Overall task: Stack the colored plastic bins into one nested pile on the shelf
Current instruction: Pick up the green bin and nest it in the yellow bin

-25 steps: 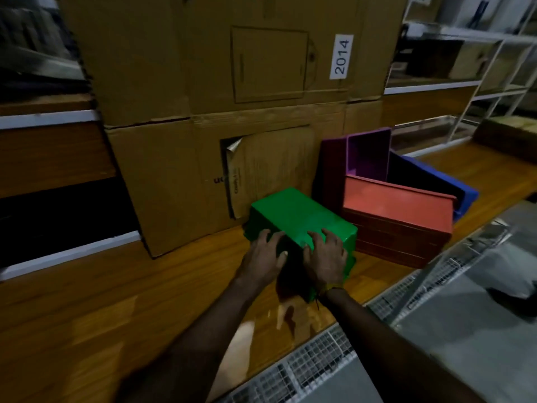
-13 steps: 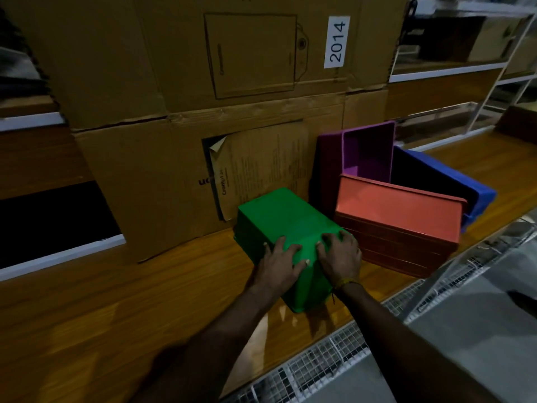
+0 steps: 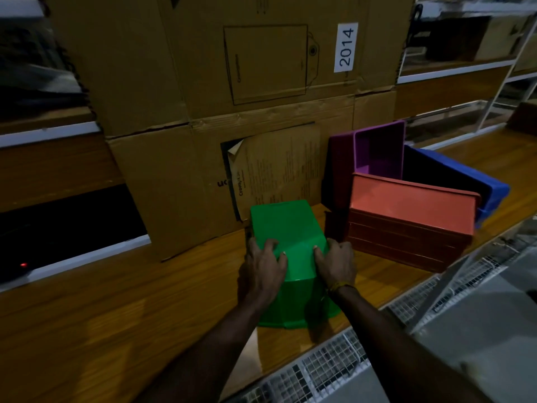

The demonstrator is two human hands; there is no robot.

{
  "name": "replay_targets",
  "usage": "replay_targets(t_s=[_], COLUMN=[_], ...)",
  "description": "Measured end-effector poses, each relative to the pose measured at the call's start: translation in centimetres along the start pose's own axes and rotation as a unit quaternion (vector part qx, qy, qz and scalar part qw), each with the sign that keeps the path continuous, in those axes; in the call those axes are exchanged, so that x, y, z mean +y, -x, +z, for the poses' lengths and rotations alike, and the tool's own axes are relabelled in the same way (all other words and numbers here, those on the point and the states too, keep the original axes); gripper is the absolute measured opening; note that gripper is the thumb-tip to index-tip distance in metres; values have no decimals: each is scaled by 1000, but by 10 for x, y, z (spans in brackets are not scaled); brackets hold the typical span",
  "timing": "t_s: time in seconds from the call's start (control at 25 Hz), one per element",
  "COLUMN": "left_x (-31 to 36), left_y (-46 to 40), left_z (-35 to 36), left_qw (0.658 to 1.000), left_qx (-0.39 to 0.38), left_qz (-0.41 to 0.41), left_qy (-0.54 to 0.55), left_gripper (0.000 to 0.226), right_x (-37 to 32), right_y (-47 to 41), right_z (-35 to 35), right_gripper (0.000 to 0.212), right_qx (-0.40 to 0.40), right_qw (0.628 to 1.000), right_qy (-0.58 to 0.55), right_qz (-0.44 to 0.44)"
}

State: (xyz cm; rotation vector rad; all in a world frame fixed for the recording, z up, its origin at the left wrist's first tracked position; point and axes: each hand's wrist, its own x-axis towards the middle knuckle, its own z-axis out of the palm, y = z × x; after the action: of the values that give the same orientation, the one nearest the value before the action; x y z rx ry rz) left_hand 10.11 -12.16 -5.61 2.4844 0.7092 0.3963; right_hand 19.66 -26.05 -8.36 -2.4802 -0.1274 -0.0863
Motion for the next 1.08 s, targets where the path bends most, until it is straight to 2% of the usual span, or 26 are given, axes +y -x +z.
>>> replay_targets(t_s=[0.12,0.28,0.4,0.48,0.72,0.92,1.08], left_x=[-21,-51,-71,-83,-112,-144,-168], left_y=[4,20,32,38,51,67,77], left_z=[-19,-48,-67,-80,-120,-137,-142], left_qw=[997,993,990,988,975,963,950], left_qx=[-19,-4,23,49,109,151,194], left_qz=[-66,-96,-126,-133,-145,-156,-162], left_qy=[34,61,57,58,132,158,184], left_gripper=[41,34,30,27,19,38,60], right_x=[-21,-51,-71,-84,-122,-151,-152], right_y=[21,56,83,100,136,161,182], right_z=[12,25,37,43,51,53,67], right_gripper=[45,43,51,57,56,52,61], right_qx=[-12,-63,-88,-80,-41,-3,-56], right_qw=[999,990,987,987,985,983,969], right_qy=[-29,-110,-127,-136,-166,-164,-186], right_qz=[39,60,38,12,-35,-85,-152])
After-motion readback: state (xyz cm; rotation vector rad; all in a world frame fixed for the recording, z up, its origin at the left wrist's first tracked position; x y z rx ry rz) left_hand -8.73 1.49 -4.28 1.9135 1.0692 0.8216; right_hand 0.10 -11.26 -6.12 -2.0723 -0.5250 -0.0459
